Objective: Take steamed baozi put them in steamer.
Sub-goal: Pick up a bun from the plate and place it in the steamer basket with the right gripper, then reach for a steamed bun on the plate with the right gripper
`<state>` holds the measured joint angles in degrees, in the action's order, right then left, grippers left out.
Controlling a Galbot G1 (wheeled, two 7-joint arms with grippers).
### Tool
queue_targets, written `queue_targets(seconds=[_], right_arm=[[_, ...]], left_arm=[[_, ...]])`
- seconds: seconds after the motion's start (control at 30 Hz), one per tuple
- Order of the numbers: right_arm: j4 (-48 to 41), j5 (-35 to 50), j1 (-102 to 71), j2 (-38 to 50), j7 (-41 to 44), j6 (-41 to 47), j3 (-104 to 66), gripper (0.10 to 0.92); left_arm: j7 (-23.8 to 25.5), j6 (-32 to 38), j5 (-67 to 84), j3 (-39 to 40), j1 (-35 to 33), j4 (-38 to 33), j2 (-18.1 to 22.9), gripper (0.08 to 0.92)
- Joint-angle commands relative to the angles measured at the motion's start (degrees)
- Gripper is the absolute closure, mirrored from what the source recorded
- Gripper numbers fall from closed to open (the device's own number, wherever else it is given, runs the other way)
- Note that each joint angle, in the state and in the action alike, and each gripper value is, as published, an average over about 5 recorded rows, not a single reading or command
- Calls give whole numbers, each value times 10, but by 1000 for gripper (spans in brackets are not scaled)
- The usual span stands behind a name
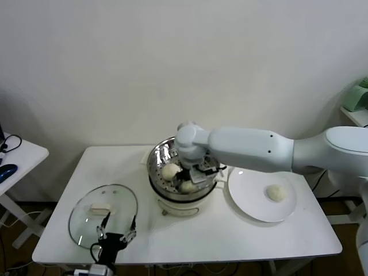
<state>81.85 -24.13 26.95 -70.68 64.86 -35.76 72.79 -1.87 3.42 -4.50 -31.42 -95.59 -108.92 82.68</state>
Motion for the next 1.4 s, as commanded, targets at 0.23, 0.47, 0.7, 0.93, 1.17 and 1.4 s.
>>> queue_targets(seconds=[0.23,0.47,0.7,0.93,1.17,1.4], right_arm=[[-48,102,56,7,13,31,-25,203],[-125,368,153,78,41,213,43,203],[-142,497,184,212,36,320,105,203],[-135,479,130,346,14,360,94,203],[-142,373,-24,408,-11,363,-21,203],[-192,291,-179,396,-14,357,-146,203]], left_arm=[[0,-3,-3,3,4,-6,-2,177],[0,-3,0,1,-2,-16,-7,177],[-1,-2,5,3,-1,-23,-9,177],[-1,-2,14,0,2,-26,-11,177],[-3,2,17,-7,-12,-38,-10,177],[-2,18,-32,-9,-48,-69,-5,177]])
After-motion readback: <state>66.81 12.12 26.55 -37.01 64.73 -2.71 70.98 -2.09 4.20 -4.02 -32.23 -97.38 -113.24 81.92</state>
